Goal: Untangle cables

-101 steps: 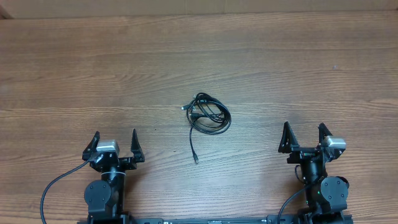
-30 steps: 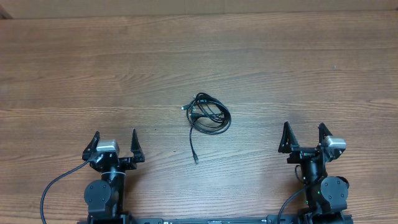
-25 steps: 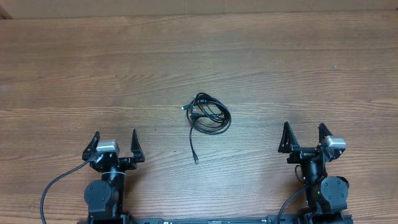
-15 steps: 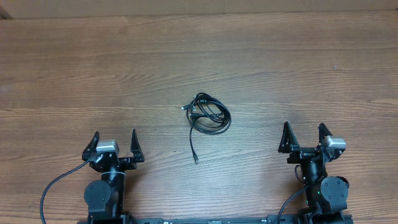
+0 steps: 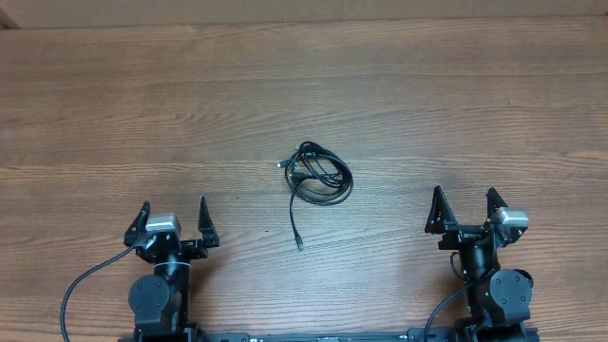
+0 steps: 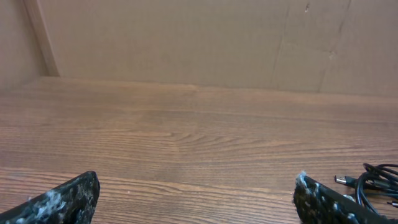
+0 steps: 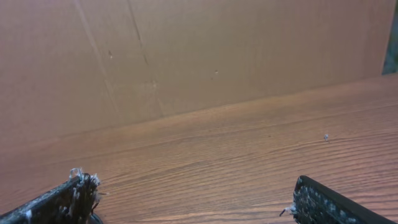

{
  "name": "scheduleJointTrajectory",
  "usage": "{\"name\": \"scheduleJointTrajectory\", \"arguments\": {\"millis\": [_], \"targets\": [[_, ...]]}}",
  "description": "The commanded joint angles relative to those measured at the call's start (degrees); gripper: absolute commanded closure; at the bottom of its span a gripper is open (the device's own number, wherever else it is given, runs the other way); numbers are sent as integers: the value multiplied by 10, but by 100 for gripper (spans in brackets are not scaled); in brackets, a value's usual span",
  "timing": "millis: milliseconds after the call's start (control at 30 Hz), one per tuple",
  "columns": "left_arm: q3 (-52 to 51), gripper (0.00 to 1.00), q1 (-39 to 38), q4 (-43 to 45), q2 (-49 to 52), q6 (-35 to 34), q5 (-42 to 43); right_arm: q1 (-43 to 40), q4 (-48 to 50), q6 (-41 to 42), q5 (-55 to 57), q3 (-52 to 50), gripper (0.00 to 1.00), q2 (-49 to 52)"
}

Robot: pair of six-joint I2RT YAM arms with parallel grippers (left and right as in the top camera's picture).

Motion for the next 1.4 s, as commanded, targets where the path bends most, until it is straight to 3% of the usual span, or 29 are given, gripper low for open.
{"name": "scheduleJointTrajectory", "arguments": {"millis": [0,833,1367], "targets": [[-2,0,4,1,-4,13,-7,1,3,-3,-1,-6,0,-5],[-2,0,4,21,-4,8,2,1,2,-3,-1,-6,0,-5],[78,0,4,-19,-4,8,49,1,2,-3,-1,-6,0,-5]]}}
